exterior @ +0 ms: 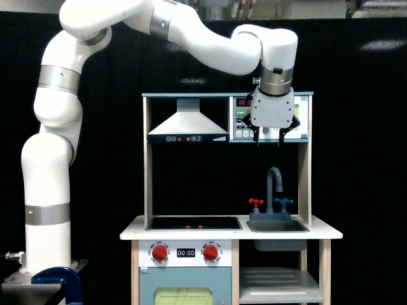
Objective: Open the oven door
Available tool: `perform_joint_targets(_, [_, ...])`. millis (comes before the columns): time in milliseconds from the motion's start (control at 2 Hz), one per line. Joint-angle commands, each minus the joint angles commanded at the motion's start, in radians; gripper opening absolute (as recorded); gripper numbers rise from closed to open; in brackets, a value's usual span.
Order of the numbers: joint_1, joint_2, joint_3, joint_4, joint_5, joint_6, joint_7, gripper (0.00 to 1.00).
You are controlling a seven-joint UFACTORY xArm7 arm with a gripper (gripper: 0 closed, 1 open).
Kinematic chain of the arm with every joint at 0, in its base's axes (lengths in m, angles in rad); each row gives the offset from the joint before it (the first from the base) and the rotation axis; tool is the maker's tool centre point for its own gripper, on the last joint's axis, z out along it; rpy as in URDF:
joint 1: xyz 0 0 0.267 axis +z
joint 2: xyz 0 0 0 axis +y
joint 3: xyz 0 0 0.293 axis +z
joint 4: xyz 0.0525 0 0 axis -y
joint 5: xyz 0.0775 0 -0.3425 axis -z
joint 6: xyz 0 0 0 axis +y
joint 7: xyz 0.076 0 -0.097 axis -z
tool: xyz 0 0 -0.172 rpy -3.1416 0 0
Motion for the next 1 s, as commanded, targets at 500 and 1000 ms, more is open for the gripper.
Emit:
perform_joint_targets(500, [0.039,0.038,0.075,0.134,-0.023,0.0,0.154,1.0])
perform_joint_targets(1000, [0.055,0.069,0.125,0.201,-0.042,-0.014,0.229,1.0])
